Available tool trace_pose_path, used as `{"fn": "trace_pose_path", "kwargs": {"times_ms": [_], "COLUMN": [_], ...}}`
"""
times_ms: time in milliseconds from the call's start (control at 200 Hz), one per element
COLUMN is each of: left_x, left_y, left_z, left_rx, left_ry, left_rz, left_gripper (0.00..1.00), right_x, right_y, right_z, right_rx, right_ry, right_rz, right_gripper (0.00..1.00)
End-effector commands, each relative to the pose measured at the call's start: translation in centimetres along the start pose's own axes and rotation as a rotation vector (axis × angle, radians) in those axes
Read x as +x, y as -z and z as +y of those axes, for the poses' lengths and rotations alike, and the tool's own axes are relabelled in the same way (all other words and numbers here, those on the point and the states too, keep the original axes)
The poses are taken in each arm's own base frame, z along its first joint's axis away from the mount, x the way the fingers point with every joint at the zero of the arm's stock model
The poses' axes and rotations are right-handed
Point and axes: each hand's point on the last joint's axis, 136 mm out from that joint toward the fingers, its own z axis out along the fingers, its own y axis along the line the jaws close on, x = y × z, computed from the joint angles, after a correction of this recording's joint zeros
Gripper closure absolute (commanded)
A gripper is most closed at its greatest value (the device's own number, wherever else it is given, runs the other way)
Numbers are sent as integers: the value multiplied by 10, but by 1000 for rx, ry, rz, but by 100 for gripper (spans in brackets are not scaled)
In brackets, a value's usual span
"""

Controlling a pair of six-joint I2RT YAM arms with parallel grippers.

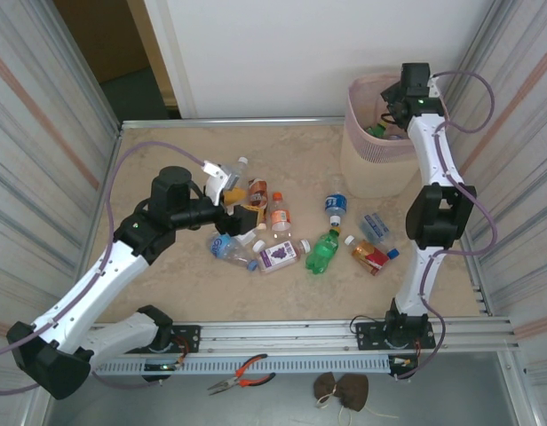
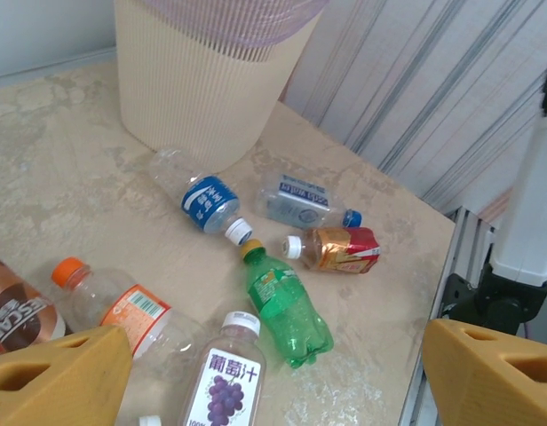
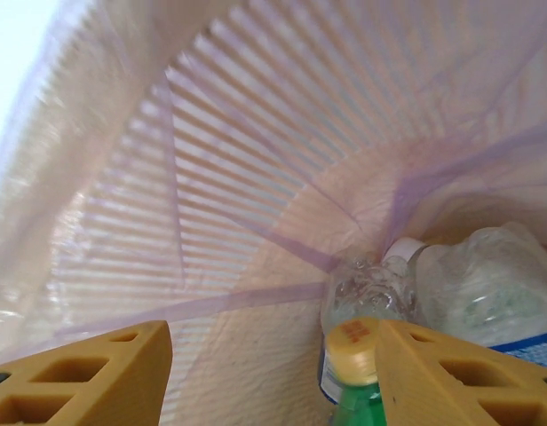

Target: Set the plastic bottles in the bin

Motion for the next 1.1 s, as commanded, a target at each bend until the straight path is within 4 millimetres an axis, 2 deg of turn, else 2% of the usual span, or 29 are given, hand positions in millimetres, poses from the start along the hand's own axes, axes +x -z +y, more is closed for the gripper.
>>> {"fn": "trace_pose_path", "kwargs": {"times_ms": [0,150,240,476,496,611,666,736,887,1092], "left_x": [1,8,14,40,43,56,61,69,80,95], "left_y": [4,-1,-4,-13,-13,-20,-25,-27,-29,-51], "left_z": [12,31,48,100,105,127,132,148,187,222], "left_rx": [-73,-161,-245,-478,-498,-534,-506,-536,-562,-540], "left_ry": [3,24,55,144,155,193,175,156,201,188], "left_rz": [19,79,127,302,319,403,439,489,542,633], "left_gripper": [15,17,19,22,22,22,21,20,19,17], "right_x": [-38,-46,-47,-41,-35,-25,-21,-18,-12,-3], "right_y": [58,93,117,174,174,193,201,211,226,233], "right_z": [17,24,27,16,7,-15,-23,-32,-48,-62], "right_rx": [-54,-92,-127,-191,-178,-170,-169,-163,-151,-139], "right_ry": [27,82,124,196,200,203,212,226,241,248], "right_rz": [-79,-91,-91,-101,-92,-106,-109,-113,-117,-107], "right_gripper": [39,39,38,38,38,38,38,38,38,38]}}
